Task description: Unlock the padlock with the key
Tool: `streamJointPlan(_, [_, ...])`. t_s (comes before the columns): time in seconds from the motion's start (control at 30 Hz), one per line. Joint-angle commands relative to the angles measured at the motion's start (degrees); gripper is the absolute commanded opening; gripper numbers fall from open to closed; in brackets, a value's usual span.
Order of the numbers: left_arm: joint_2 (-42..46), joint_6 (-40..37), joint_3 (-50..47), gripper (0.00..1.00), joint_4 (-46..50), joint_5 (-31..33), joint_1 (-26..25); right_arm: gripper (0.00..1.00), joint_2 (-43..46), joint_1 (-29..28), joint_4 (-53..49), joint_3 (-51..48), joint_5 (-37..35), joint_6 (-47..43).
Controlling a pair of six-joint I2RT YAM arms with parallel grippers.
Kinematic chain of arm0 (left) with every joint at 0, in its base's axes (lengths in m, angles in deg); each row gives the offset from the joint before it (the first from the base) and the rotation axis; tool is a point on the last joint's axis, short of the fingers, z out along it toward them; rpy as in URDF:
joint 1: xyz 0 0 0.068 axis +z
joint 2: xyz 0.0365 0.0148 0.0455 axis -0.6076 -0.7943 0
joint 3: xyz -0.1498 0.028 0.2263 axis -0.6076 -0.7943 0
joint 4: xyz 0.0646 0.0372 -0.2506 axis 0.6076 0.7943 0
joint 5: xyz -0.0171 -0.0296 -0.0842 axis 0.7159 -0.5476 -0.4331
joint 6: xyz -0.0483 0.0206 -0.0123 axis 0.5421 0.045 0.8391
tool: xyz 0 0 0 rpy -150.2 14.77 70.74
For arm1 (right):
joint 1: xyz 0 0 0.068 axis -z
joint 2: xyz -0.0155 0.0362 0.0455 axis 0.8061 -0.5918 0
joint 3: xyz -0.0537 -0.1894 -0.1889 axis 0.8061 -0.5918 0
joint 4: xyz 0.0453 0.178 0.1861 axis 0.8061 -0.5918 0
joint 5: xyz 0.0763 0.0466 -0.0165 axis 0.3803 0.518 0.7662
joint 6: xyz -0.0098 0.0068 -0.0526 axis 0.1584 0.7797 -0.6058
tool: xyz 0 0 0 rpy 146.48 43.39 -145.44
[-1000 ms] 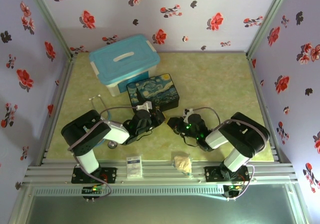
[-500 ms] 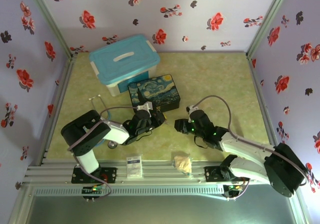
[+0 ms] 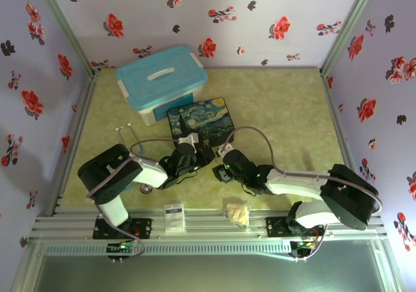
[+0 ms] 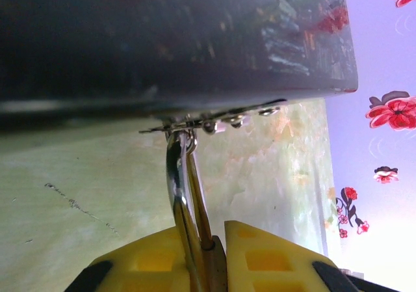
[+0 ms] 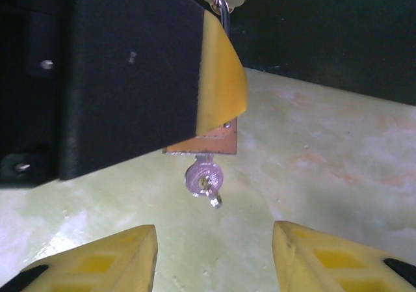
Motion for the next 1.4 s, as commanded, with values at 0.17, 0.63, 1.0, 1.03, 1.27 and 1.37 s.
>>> streamJointPlan(0.17, [0.98,5.47,-0.01,0.00,3.16,-6.37,-1.03,0.45,-6.20,-2.84,4.57,3.66,-6.33,-6.20])
streamJointPlan(0.63, [1.89,5.43,-1.06,0.00,2.73,-6.83,-1.01,0.21,-11.40,-3.56,12.17,3.57,-9.68,-2.93])
streamJointPlan(1.0, [2.29,3.82,-1.68,0.00,4.87,-7.17,-0.77,0.17,-13.17,8.18,33.29,-5.88,22.35,11.51])
streamJointPlan(1.03, [2.33,3.84,-1.86,0.00,4.70,-7.30,-0.68,0.16,-14.05,8.48,35.39,-6.29,23.78,12.55])
streamJointPlan(1.27, [2.16,4.30,-3.61,0.00,2.90,-8.00,0.24,0.15,-17.19,11.31,45.81,-9.89,26.96,18.40])
streamJointPlan(1.37, [2.57,4.22,-4.02,0.00,2.99,-8.03,0.55,0.23,-16.52,12.63,45.92,-10.99,27.14,19.57])
